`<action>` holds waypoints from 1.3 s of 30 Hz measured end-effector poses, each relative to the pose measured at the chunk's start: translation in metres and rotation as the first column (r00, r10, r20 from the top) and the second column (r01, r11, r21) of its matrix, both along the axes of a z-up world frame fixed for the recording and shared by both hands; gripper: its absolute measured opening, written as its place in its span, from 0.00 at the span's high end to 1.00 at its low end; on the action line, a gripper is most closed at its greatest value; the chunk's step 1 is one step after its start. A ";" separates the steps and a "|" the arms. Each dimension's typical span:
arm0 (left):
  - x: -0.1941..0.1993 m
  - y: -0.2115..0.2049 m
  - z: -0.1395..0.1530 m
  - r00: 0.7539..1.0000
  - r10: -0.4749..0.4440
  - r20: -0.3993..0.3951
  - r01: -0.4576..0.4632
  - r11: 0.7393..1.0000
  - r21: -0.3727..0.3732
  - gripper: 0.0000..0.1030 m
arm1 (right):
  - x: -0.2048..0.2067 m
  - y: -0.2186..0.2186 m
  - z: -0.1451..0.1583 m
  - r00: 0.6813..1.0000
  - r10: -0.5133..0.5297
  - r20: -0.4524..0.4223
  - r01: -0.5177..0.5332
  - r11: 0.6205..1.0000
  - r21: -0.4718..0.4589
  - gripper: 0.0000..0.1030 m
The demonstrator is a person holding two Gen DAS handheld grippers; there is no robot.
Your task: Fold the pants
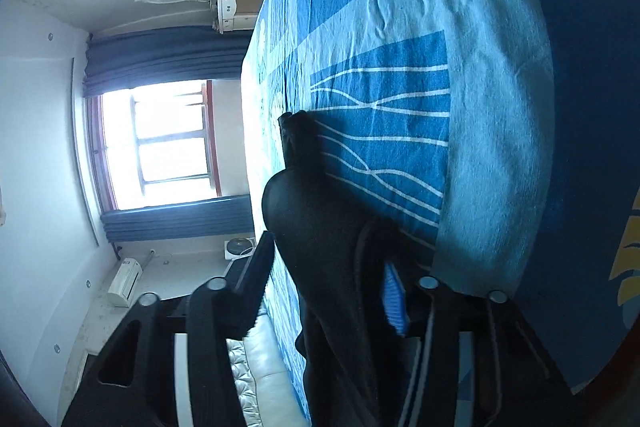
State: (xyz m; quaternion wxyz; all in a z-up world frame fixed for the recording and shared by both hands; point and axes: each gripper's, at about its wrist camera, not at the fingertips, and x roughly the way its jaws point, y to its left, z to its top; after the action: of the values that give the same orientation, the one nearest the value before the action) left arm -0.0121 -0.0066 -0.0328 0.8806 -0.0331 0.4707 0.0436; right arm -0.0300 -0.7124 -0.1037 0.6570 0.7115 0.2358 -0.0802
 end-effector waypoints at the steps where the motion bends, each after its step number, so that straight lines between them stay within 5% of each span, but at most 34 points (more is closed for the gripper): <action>1: 0.000 0.000 0.000 1.000 -0.001 0.000 0.001 1.000 0.001 0.02 | 0.000 0.000 0.002 1.000 -0.003 -0.007 0.003 1.000 -0.013 0.78; 4: 0.000 0.001 0.000 1.000 0.001 -0.003 -0.001 1.000 -0.001 0.02 | -0.008 0.006 0.040 1.000 -0.011 -0.012 0.007 0.971 -0.238 0.88; 7: 0.000 0.003 -0.002 1.000 0.007 -0.010 -0.007 1.000 -0.006 0.02 | -0.009 0.026 0.102 0.993 0.036 -0.113 -0.097 0.791 -0.604 0.92; 9: 0.001 0.003 -0.003 1.000 0.005 -0.013 -0.005 1.000 -0.005 0.02 | -0.013 0.032 0.116 0.983 0.051 -0.177 -0.162 0.700 -0.695 0.92; 11: 0.002 0.003 -0.004 1.000 0.001 -0.015 -0.001 1.000 -0.002 0.02 | -0.017 0.021 0.102 0.970 0.050 -0.238 -0.199 0.723 -0.661 0.92; 15: 0.003 0.002 -0.005 1.000 -0.003 -0.014 0.003 1.000 0.001 0.02 | -0.031 -0.009 0.046 0.944 0.050 -0.325 -0.222 0.826 -0.518 0.90; 19: 0.003 0.003 -0.006 1.000 -0.005 -0.009 0.005 1.000 0.008 0.02 | -0.057 -0.024 0.019 0.977 -0.033 -0.212 -0.051 0.923 -0.381 0.66; 23: 0.004 0.004 -0.009 1.000 -0.003 -0.024 0.003 1.000 0.001 0.02 | -0.053 -0.035 0.014 0.981 -0.035 -0.189 -0.027 0.948 -0.318 0.64; 24: 0.004 0.005 -0.010 1.000 -0.003 -0.029 0.003 1.000 0.000 0.02 | -0.049 -0.036 0.017 0.981 -0.022 -0.191 -0.044 0.941 -0.335 0.64; 26: 0.004 0.004 -0.012 0.999 -0.003 -0.034 0.003 1.000 0.004 0.02 | -0.033 -0.031 0.036 0.976 0.026 -0.218 -0.121 0.893 -0.434 0.88; 35: 0.004 0.005 -0.012 1.000 -0.002 -0.008 0.002 1.000 0.017 0.02 | 0.007 0.007 0.119 0.951 0.269 -0.152 -0.286 0.582 -0.761 0.90; 37: 0.003 0.002 -0.011 1.000 -0.013 0.008 0.013 0.999 0.033 0.02 | -0.001 -0.004 0.106 0.949 0.232 -0.212 -0.310 0.584 -0.750 0.90; 39: 0.002 -0.001 -0.011 0.999 -0.030 0.019 0.029 0.998 0.055 0.02 | -0.007 -0.027 0.073 0.929 0.154 -0.337 -0.354 0.636 -0.686 0.90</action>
State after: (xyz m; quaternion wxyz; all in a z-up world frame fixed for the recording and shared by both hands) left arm -0.0100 -0.0079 -0.0439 0.8863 -0.0027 0.4611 0.0432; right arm -0.0373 -0.7398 -0.0308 0.8570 0.3295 0.3614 -0.1622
